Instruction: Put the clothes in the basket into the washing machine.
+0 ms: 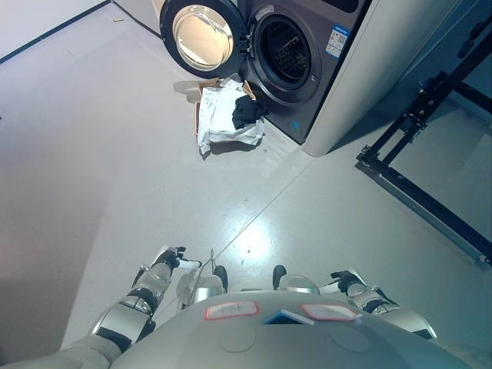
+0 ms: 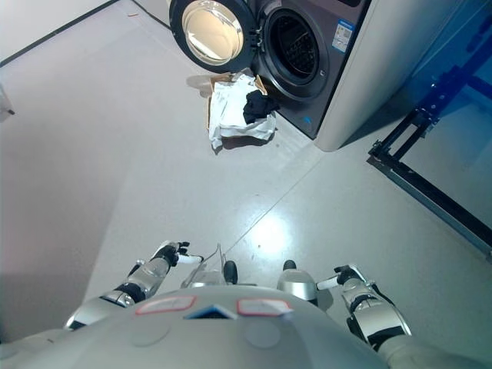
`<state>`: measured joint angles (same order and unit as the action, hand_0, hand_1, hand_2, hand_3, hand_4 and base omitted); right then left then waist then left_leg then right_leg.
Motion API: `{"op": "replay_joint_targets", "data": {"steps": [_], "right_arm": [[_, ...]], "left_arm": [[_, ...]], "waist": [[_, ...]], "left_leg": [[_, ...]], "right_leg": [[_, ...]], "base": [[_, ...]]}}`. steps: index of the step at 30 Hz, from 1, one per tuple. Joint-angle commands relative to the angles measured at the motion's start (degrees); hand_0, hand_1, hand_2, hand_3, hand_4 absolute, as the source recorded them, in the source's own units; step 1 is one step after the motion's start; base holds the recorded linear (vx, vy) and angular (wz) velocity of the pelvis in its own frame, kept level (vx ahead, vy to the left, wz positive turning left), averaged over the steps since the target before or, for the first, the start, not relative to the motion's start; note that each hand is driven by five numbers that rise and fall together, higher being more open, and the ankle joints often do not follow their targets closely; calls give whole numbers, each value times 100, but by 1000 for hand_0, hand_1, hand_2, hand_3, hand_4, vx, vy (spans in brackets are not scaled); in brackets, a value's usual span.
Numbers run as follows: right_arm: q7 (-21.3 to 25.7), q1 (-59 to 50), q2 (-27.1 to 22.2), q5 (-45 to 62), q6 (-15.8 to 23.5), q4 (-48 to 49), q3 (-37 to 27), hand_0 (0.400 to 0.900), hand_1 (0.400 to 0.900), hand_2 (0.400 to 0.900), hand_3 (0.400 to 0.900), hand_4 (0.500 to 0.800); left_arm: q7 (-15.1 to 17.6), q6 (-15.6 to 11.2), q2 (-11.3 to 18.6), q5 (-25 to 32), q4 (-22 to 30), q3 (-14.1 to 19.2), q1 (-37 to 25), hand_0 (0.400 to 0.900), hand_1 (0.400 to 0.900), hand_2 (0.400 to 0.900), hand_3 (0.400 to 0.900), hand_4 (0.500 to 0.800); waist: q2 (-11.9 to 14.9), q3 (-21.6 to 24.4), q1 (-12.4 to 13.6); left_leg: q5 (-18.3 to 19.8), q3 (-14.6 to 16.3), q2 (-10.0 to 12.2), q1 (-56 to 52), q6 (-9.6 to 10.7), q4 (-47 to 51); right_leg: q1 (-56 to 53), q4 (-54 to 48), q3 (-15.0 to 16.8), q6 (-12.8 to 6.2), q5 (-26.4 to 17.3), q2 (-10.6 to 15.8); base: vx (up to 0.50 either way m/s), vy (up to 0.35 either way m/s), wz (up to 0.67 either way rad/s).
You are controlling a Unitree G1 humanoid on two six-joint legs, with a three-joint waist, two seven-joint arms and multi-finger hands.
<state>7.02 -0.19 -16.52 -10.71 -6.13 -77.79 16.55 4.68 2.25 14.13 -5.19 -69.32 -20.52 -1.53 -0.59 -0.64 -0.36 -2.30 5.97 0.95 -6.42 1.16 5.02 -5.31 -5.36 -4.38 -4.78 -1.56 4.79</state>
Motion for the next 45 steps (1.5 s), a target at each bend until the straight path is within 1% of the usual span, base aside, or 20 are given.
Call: {"op": "replay_joint_targets", "data": {"steps": [1, 15, 17, 18, 20, 22, 24, 25, 26, 28, 30, 31, 33, 34, 35, 38, 40, 42, 43, 45], "right_arm": [[89, -308, -256, -107, -48, -394, 177, 900, 900, 900, 900, 800], [105, -436, -303, -12, -25, -400, 165, 900, 900, 900, 900, 800], [115, -518, -350, 48, 6, -381, 167, 900, 900, 900, 900, 800], [109, -518, -376, 53, 21, -374, 162, 900, 900, 900, 900, 800], [133, -540, -446, 62, 7, -362, 128, 900, 900, 900, 900, 800], [159, -578, -501, 110, -11, -350, 104, 900, 900, 900, 900, 800], [180, -579, -520, 148, -27, -389, 87, 900, 900, 900, 900, 800], [193, -564, -530, 189, -7, -403, 84, 900, 900, 900, 900, 800], [193, -562, -533, 189, -6, -403, 83, 900, 900, 900, 900, 800], [221, -542, -547, 190, 6, -418, 85, 900, 900, 900, 900, 800], [230, -556, -588, 205, -1, -422, 57, 900, 900, 900, 900, 800], [206, -524, -582, 170, 2, -433, 54, 900, 900, 900, 900, 800], [168, -497, -534, 90, 15, -413, 78, 900, 900, 900, 900, 800], [132, -484, -501, 55, 16, -412, 101, 900, 900, 900, 900, 800], [104, -474, -484, 28, 24, -345, 121, 900, 900, 900, 900, 800], [131, -547, -453, 108, 76, -150, 135, 900, 900, 900, 900, 800], [164, -603, -437, 139, 90, -17, 162, 900, 900, 900, 900, 800], [174, -559, -407, 214, 86, 1, 77, 900, 900, 900, 900, 800], [176, -528, -414, 270, 97, 24, 19, 900, 900, 900, 900, 800], [199, -442, -431, 340, 94, -21, -51, 900, 900, 900, 900, 800]], "left_arm": [[86, -111, -51, 24, -308, 38, -405, 900, 900, 900, 900, 800], [154, -68, 50, 135, -326, 146, -484, 900, 900, 900, 900, 800], [169, -62, 69, 171, -302, 161, -581, 900, 900, 900, 900, 800], [172, -61, 78, 165, -297, 163, -602, 900, 900, 900, 900, 800], [206, -63, 93, 195, -250, 159, -668, 900, 900, 900, 900, 800], [238, -57, 95, 259, -238, 171, -691, 900, 900, 900, 900, 800], [245, -47, 135, 303, -266, 245, -579, 900, 900, 900, 900, 800], [239, -42, 200, 273, -297, 299, -498, 900, 900, 900, 900, 800], [239, -42, 199, 272, -296, 297, -496, 900, 900, 900, 900, 800], [251, -45, 212, 266, -350, 325, -451, 900, 900, 900, 900, 800], [273, -56, 198, 301, -395, 361, -403, 900, 900, 900, 900, 800], [261, -47, 185, 305, -432, 396, -365, 900, 900, 900, 900, 800], [227, -65, 231, 295, -433, 399, -410, 900, 900, 900, 900, 800], [218, -69, 261, 271, -418, 366, -441, 900, 900, 900, 900, 800], [205, -80, 308, 260, -389, 321, -449, 900, 900, 900, 900, 800], [206, -64, 418, 304, -181, 252, -610, 900, 900, 900, 900, 800], [250, -35, 477, 309, -107, 221, -710, 900, 900, 900, 900, 800], [265, -9, 486, 253, -164, 229, -721, 900, 900, 900, 900, 800], [288, -4, 518, 273, -180, 268, -737, 900, 900, 900, 900, 800], [288, -5, 534, 245, -191, 259, -779, 900, 900, 900, 900, 800]], "waist": [[-30, -52, -24], [7, -257, 11], [102, -510, 71], [134, -577, 79], [203, -788, 156], [208, -912, 222], [156, -819, 292], [42, -758, 413], [51, -781, 433], [30, -714, 493], [22, -623, 529], [-5, -504, 576], [54, -315, 640], [133, -233, 658], [271, -171, 679], [228, -341, 557], [40, -544, 413], [-54, -708, 226], [-74, -783, 89], [-74, -866, -111]], "left_leg": [[240, -532, -142, 89, 157, -2], [141, -619, -11, 271, 154, -151], [358, -629, -149, 925, 210, -1322], [288, -588, -178, 1233, 260, -1850], [-162, -647, -222, 1980, 381, -3114], [-381, -478, -240, 2558, 393, -3589], [-434, -93, 91, 2795, 306, -2828], [-707, -90, 406, 2675, 361, -1379], [-772, -62, 400, 2590, 362, -1264], [-985, -50, 629, 2691, 438, -182], [-1094, 84, 840, 2928, 567, -101], [-1150, 107, 899, 2808, 538, -138], [-1412, 159, 793, 2696, 532, -324], [-1357, 148, 699, 2641, 460, -457], [-1230, 180, 506, 2577, 317, -584], [-842, 202, 187, 2114, -50, -624], [-629, 153, 163, 1716, -231, -577], [-480, 51, 83, 1247, -316, -430], [-424, -9, 46, 1020, -311, -318], [-276, -122, -44, 649, -304, -204]], "right_leg": [[-113, 41, -213, -110, 34, -168], [146, 420, -185, 40, 243, -276], [249, 594, -169, 129, 291, -228], [234, 619, -187, 166, 303, -221], [175, 678, -268, 255, 379, -184], [170, 768, -383, 322, 472, -176], [33, 695, -467, 314, 675, -223], [-260, 606, -395, 212, 868, -336], [-283, 600, -375, 212, 857, -325], [-515, 558, -270, 122, 1076, -265], [-822, 520, -199, -42, 1203, -90], [-973, 514, -152, -117, 1242, -49], [-1149, 646, -136, -257, 1208, 205], [-1059, 927, -107, -320, 997, 375], [-860, 1510, 3, -393, 360, 612], [-105, 3493, 297, -251, -969, 633], [535, 4383, 310, -205, -1191, 459], [1195, 4896, 162, -169, -920, 437], [1606, 4696, 71, -92, -596, 306], [1938, 4262, -188, -74, -423, 331]], "base": [[0, 0, 0], [-3, -26, 6], [-97, -102, 27], [-41, -118, 36], [-3, -128, 38], [81, -90, 34], [405, 47, 6], [454, 105, -25], [519, 148, -32], [390, 144, -30], [471, 219, -46], [525, 248, -49], [579, 287, -34], [579, 318, -22], [475, 308, -17], [359, 358, 15], [339, 318, 22], [433, 235, 42], [460, 152, 55], [454, 82, 50]]}}
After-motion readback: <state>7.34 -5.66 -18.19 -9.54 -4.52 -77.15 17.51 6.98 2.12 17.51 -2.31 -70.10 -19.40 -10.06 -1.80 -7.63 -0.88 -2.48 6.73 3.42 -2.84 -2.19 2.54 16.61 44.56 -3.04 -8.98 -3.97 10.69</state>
